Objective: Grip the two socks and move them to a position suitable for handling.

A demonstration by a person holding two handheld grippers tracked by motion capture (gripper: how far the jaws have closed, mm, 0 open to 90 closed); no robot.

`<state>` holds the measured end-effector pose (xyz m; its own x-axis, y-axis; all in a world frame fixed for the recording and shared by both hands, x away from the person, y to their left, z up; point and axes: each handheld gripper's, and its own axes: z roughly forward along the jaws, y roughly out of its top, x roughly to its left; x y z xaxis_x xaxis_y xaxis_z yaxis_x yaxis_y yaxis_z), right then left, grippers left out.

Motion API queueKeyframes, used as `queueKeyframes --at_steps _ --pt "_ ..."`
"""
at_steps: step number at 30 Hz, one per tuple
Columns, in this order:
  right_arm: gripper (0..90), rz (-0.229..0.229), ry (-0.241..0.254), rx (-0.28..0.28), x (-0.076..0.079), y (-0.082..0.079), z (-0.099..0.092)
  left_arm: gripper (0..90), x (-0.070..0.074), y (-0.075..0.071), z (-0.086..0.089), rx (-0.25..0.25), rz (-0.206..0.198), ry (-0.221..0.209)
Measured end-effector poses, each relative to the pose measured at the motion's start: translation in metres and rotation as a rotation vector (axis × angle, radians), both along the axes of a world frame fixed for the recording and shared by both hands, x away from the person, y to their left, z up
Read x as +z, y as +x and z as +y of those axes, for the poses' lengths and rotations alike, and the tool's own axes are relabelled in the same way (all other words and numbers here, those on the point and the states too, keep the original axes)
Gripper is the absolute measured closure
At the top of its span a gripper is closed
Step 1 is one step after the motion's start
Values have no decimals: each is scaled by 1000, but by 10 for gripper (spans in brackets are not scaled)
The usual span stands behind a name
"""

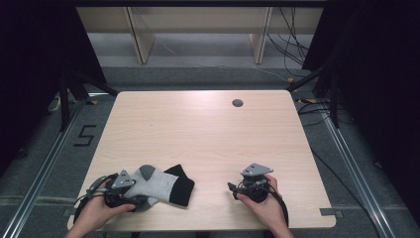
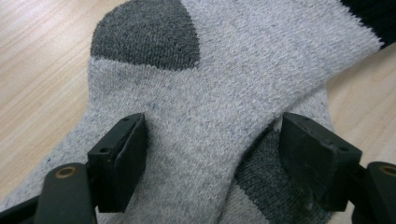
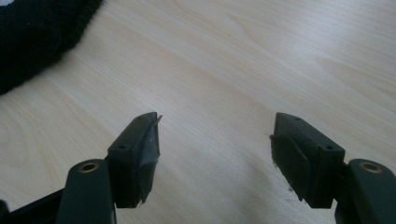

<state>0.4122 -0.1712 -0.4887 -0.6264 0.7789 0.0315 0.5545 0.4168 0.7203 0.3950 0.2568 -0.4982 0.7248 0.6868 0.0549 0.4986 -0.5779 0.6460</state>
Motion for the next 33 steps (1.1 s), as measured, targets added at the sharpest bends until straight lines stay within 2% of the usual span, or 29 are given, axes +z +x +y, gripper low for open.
queueKeyframes --at_steps 3,6,7,8,9,10,12,13,16,17,18,19,21,22,23,25,27,28,33 --pt "331 7 3 -11 0 -1 0 344 1 -1 0 15 -11 12" --pt "331 25 9 -18 -1 -2 0 509 1 -1 3 25 -40 21" --pt "331 22 7 -18 -1 -2 -1 554 0 -2 2 50 -54 17" --pt "331 15 2 -7 -2 -1 -1 616 0 -2 2 51 -64 24" --pt "331 9 5 -3 -2 0 -2 634 0 -3 0 58 -64 29" --pt "331 8 4 0 -2 0 -3 646 0 -3 0 57 -71 21" --pt "331 13 10 -15 -3 0 -3 666 2 -2 0 47 -54 42" --pt "331 14 15 -18 -3 0 -3 673 1 -2 0 72 -61 24" --pt "332 21 14 -29 -2 -1 -3 685 5 -1 1 53 -33 43" --pt "332 34 16 -35 -1 -1 -3 694 5 0 1 59 -34 18" --pt "332 34 20 -36 -1 -1 -3 697 7 1 3 48 -10 21" --pt "332 15 9 -26 -1 0 -4 699 7 1 3 48 -10 21" --pt "333 23 18 -31 -1 1 -5 702 12 2 4 49 0 -28" --pt "333 32 32 -44 -2 1 -5 702 12 2 4 49 0 -28" --pt "333 9 16 -36 -3 2 -7 702 15 1 4 39 -2 -34" --pt "333 11 18 -41 -3 3 -7 703 19 2 3 42 -8 -52" --pt "333 13 20 -41 -3 3 -7 703 21 2 3 39 -8 -47" --pt "333 17 20 -42 -3 2 -7 703 26 3 1 39 -9 -69" --pt "333 4 19 -29 -3 3 -8 703 39 4 -3 25 -27 -84"
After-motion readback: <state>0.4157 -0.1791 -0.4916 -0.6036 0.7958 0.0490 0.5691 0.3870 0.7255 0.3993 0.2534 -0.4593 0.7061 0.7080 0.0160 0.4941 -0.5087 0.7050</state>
